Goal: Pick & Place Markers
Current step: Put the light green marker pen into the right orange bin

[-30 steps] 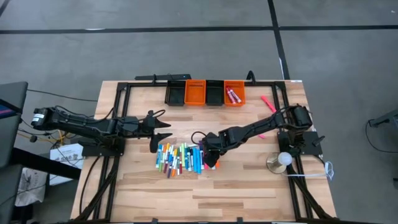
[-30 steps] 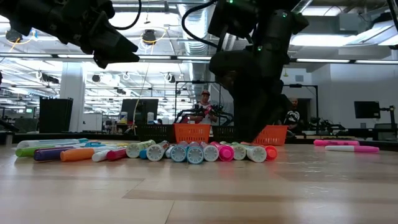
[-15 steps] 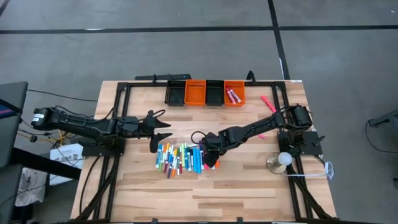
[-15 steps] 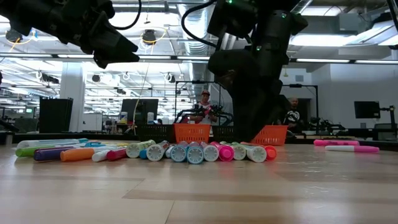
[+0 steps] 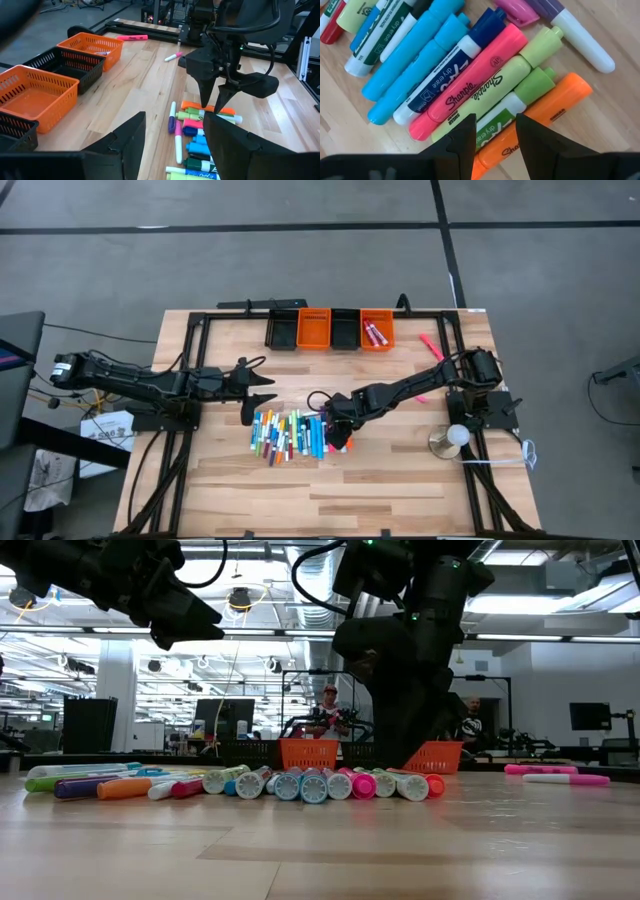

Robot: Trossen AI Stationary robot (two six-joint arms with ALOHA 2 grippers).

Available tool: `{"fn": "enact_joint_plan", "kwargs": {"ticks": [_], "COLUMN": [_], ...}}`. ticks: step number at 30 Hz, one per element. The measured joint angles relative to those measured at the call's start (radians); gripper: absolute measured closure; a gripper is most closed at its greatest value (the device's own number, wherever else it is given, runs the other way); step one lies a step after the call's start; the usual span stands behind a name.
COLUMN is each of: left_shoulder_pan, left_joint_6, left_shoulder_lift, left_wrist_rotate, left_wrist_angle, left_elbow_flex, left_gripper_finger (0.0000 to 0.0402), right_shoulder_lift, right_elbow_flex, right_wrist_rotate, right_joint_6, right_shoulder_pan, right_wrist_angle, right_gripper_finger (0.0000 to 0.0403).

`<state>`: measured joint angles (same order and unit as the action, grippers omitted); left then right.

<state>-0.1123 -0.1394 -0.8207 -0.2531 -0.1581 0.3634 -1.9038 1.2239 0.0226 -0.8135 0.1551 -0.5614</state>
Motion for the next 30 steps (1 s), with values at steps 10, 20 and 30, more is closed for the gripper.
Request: {"fn": "enact_joint_plan", "kwargs": {"ticks": [10,20,30], "left_shoulder_pan": [0.000,0.000,0.000], "left_joint_6": [0.000,0.000,0.000], "left_shoulder_lift": [0.000,0.000,0.000], "left_wrist_rotate": [0.000,0.000,0.000], "left_wrist_angle": [0.000,0.000,0.000], "left_elbow_flex": [0.000,-0.001,-0.001], "left_gripper_finger": [0.0206,0.0206,0.0206], "right_shoulder_lift": [0.000,0.000,0.000], "right_elbow_flex": [-0.021,-0.021,-0.020], "right_wrist_rotate": [0.004,0.018,0.043], "right_joint_6": [-0.004,-0.008,-0.003], "right_shoulder_pan": [-0.002,-0.015,-0.022], "right_wrist_angle": [0.001,0.004,0.021], "right_gripper_finger": [0.0274,0.0274,0.0274]}}
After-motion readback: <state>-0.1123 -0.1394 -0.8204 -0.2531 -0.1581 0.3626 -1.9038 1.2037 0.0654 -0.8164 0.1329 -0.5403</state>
